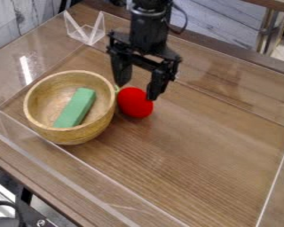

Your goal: Move the red fruit to the left

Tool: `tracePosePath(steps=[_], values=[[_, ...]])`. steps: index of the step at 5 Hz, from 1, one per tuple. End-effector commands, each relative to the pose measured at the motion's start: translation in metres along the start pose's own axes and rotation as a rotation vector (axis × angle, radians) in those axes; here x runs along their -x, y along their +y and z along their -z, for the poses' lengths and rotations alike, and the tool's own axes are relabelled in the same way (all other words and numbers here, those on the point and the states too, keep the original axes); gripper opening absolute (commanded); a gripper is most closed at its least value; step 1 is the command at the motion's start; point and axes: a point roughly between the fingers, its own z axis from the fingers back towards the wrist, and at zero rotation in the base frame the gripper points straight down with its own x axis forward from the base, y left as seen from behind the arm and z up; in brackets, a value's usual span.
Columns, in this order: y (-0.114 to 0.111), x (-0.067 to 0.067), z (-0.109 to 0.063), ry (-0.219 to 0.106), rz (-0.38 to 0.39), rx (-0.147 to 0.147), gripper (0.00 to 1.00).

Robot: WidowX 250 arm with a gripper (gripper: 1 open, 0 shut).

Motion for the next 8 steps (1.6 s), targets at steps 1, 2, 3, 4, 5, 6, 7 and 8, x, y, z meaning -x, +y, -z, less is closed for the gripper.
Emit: tracePosePath(steps=[1,2,3,4,5,6,7,8], values=[[0.007,0.003,-0.005,-0.101,-0.011,-0.012,1.0],[-0.001,0.001,0.0,-0.145,-0.031,-0.012,1.0],[-0.011,0.0,0.004,-0.169,-0.039,-0.006,1.0],[-0.02,-0.002,0.007,-0.192,-0.04,0.0,1.0],[-0.012,-0.01,0.012,-0.213,-0.06,-0.003,1.0],[0.0,-0.017,0.017,-0.219,-0.084,-0.015,1.0],[-0.005,-0.024,0.022,-0.227,-0.11,-0.025,1.0],[-0.015,-0.03,0.023,-0.233,-0.119,-0.024,1.0]])
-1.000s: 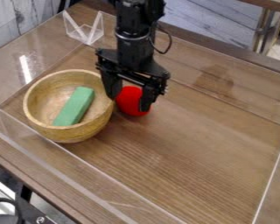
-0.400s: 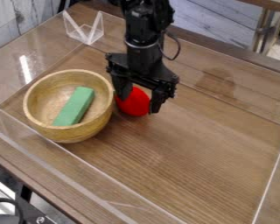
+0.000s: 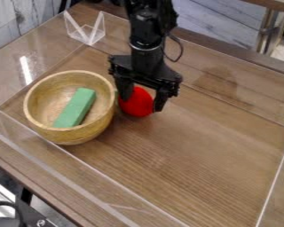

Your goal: Move the red fruit to the left

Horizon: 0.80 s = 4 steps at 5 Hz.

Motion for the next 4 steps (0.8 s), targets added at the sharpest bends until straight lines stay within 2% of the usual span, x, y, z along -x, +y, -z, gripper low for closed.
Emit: tracePosePath(steps=[1,2,4], values=[[-0.001,-0.01,0.001,-0.056,0.037,0.009,1.0],[0.003,-0.008,0.011,-0.065,0.073,0.013,1.0],[0.02,-0.012,0.016,-0.062,0.11,0.023,1.0]])
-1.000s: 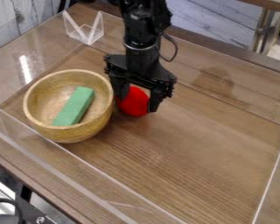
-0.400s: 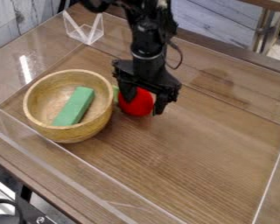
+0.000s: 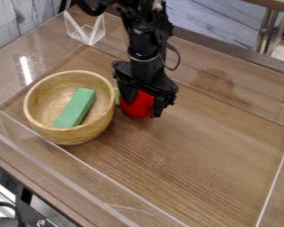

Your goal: Move the red fruit to the left

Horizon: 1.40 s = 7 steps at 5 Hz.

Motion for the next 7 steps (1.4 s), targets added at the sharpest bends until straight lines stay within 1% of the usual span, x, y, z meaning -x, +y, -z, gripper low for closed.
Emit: tracePosePath(steps=[1,2,3,4,5,6,7], values=[[0.01,-0.005,-0.026,-0.024,-0.038,-0.005,1.0],[0.013,-0.003,-0.049,-0.025,-0.096,-0.006,1.0],[0.001,-0.009,-0.046,-0.027,-0.075,0.006,1.0],[-0.014,-0.007,-0.053,-0.029,-0.056,0.017,1.0],[-0.031,-0.006,-0.063,-0.041,-0.035,0.029,1.0],[-0.057,-0.006,-0.067,-0.055,-0.005,0.046,1.0],[-0.089,-0.007,-0.07,-0.065,0.04,0.069,1.0]])
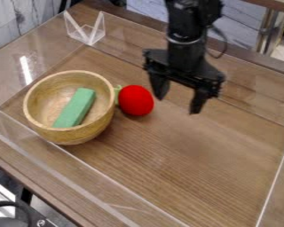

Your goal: Move the red fruit to the left

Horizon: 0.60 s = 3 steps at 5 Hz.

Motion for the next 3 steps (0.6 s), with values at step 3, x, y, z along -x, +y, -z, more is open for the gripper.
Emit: tracePosePath(steps=[3], values=[[-0.04,-0.025,-0.006,-0.036,0.252,0.079,1.0]])
